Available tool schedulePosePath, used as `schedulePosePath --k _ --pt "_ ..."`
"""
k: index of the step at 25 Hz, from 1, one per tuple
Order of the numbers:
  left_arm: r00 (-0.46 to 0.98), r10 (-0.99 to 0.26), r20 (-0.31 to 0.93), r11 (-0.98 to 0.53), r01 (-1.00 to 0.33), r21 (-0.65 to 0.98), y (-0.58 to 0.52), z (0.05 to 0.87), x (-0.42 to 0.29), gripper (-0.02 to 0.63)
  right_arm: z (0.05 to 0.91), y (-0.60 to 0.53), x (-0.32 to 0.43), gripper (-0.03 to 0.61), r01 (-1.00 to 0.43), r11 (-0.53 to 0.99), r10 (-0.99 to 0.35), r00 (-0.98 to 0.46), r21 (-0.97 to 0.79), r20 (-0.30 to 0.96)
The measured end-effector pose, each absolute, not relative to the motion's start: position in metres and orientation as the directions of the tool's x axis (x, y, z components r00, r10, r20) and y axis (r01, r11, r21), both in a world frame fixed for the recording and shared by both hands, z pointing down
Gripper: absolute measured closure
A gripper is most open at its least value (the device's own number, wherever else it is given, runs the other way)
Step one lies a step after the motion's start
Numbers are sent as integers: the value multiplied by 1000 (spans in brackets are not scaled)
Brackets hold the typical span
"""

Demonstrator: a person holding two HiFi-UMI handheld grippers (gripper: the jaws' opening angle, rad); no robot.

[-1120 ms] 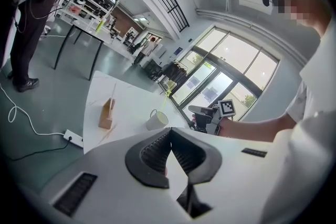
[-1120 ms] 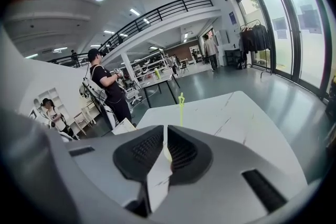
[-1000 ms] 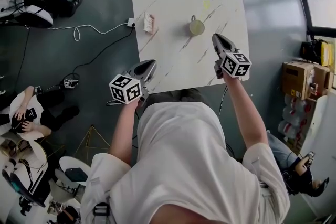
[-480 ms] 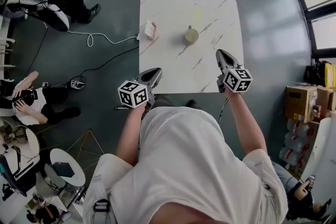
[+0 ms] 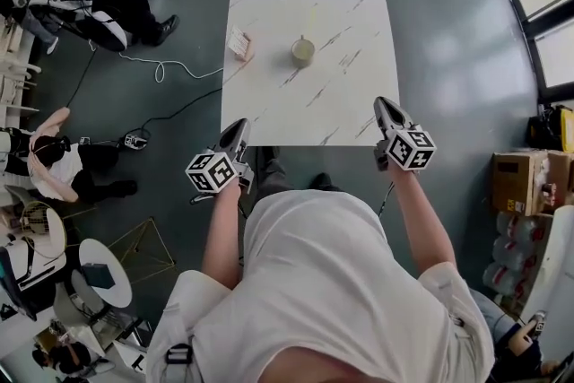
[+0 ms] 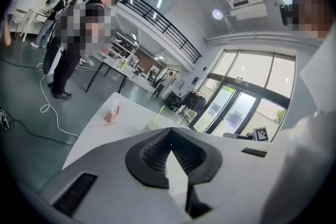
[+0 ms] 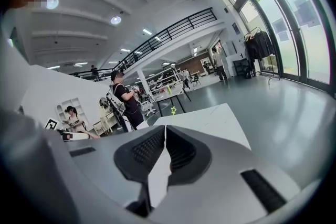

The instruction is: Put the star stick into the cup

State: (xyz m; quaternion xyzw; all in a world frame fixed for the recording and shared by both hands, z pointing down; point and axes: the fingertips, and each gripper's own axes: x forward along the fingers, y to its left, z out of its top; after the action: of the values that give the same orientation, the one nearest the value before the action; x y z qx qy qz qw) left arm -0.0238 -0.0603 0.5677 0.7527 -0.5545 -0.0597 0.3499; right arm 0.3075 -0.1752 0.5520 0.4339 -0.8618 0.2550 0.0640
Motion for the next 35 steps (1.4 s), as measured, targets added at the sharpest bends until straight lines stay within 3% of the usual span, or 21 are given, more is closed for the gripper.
schedulePosePath --k 13,35 --pt "333 -895 297 -142 -843 519 8 551 21 600 537 -124 348 549 -728 581 -665 -682 -364 303" --pt "414 -855 313 -245 -854 459 -11 536 -21 600 499 -137 296 554 -712 635 -675 -700 -299 233"
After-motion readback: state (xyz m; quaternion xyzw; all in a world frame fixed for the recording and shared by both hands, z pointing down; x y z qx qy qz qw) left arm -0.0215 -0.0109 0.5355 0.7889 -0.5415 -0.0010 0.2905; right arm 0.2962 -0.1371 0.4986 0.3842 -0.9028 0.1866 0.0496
